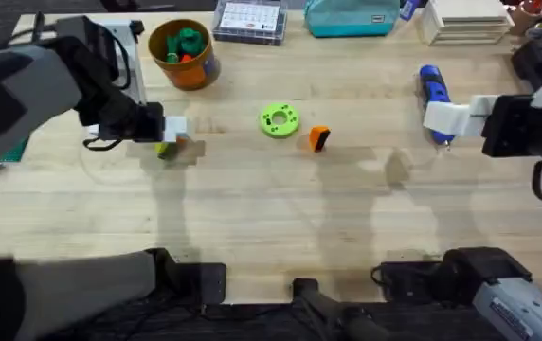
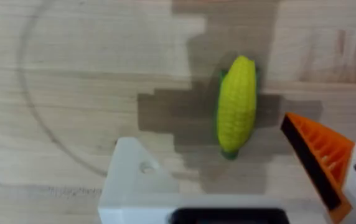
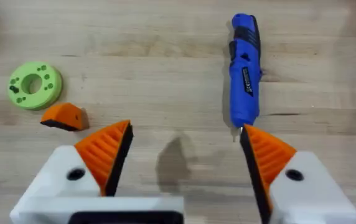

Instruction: Pick up the gripper from the table and insert it into the empty holder that is missing its gripper. Then pick up a screw, insert it into the mounting hole, and use the screwdriver to tighten it. Finally, clean up the table by picking up the vegetable and placing it into the bucket.

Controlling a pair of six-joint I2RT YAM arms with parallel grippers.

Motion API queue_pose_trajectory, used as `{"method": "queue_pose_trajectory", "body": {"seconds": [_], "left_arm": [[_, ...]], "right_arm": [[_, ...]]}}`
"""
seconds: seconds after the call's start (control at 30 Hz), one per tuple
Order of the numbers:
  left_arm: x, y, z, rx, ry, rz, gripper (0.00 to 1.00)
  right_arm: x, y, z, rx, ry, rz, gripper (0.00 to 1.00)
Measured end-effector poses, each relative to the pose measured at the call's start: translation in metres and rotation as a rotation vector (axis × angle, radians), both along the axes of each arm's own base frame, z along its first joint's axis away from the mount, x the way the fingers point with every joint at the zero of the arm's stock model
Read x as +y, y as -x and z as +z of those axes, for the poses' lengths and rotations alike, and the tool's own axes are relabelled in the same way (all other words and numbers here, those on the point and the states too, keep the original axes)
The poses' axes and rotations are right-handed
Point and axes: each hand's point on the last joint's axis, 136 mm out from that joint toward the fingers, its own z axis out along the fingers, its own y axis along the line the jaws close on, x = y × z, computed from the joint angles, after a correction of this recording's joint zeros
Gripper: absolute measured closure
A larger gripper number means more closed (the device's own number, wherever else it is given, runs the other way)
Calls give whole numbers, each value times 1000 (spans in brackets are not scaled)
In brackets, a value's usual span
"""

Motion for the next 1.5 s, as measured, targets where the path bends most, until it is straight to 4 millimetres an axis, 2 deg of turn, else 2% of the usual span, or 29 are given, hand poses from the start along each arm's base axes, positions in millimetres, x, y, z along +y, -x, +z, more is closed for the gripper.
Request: {"method": "queue_pose_trajectory", "body": {"seconds": [0.13, 0.2, 0.23, 0.37, 0.4, 0.53, 0.57, 0.7, 0.77, 0.93, 1.03, 1.1, 1.23, 1.3, 1.37, 1.43, 1.5], "left_arm": [[0, -6, -20, 31, 16, -9, 20], [0, -6, -27, 49, 22, -12, 118], [-3, -6, -29, 55, 38, -14, 244], [-8, -8, -29, 47, 65, -25, 885], [-8, -9, -29, 44, 63, -30, 968], [-8, -10, -29, 41, 64, -29, 999], [-8, -10, -29, 41, 60, -33, 938], [-7, -11, -29, 34, 58, -32, 291], [-8, -11, -29, 33, 67, -30, 37], [-17, -16, -26, 7, 119, -45, 2], [-22, -26, -12, -70, 129, -62, 1], [-29, -38, 8, -176, 127, -92, 1], [-53, -57, 65, -466, 122, -189, 1], [-66, -54, 87, -592, 127, -227, 1], [-74, -46, 98, -685, 129, -248, 1], [-78, -32, 95, -726, 134, -256, 1], [-82, -14, 83, -735, 146, -259, 1]], "right_arm": [[0, 0, 0, 0, 0, 0, 8], [0, 0, 0, 0, 0, 0, 8], [0, 0, 0, 0, 0, 0, 8], [0, 0, 0, 0, 0, 0, 8], [0, 0, 0, 0, 0, 0, 8], [0, 0, 0, 0, 0, 0, 8], [0, 0, 0, 0, 0, 0, 8], [0, 0, 0, 0, 0, 0, 8], [0, 0, 0, 0, 0, 0, 8], [0, 0, 0, 0, 0, 0, 8], [0, 0, 0, 0, 0, 0, 8], [0, 0, 0, 0, 0, 0, 8], [0, 0, 0, 0, 0, 0, 8], [0, 0, 0, 0, 0, 0, 8], [0, 0, 0, 0, 0, 0, 8], [0, 0, 0, 0, 0, 0, 8], [0, 0, 0, 0, 0, 0, 8]]}}
